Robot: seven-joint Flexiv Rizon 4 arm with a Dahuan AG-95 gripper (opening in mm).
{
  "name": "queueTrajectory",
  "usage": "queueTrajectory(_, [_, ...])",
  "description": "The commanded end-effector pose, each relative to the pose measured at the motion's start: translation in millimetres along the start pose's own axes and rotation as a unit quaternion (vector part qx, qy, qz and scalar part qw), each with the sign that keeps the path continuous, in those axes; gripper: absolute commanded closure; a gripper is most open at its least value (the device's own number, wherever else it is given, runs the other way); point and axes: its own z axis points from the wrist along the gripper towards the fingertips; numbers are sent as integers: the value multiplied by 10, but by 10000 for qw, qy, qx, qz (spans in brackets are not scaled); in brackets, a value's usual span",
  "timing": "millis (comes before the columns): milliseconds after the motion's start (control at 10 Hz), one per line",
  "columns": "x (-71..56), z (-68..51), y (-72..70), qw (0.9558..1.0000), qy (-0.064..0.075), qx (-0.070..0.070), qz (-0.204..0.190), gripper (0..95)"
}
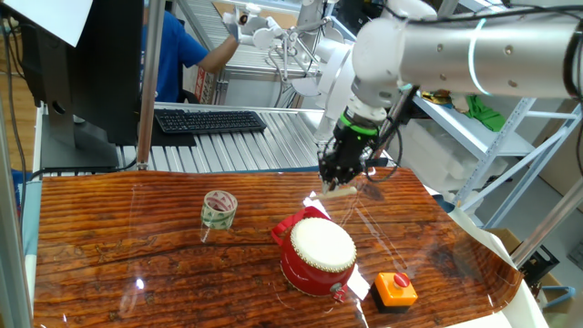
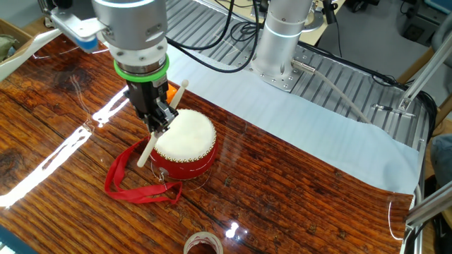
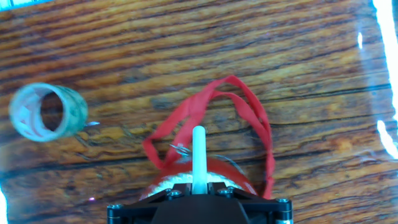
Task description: Play the drum
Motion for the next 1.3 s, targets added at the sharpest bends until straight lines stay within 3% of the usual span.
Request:
queueTrajectory(100, [-5, 75, -103, 9999, 58, -98, -12, 950])
queueTrajectory(400, [13, 52, -132, 10000, 15, -80, -8, 950])
queueTrajectory(700, [96, -96, -155, 10000, 9, -93, 28, 950])
queueTrajectory(1000, [161, -192, -18, 9998, 56, -73, 148, 950])
queueTrajectory(1300, [201, -248, 10, 9998, 46, -70, 155, 950])
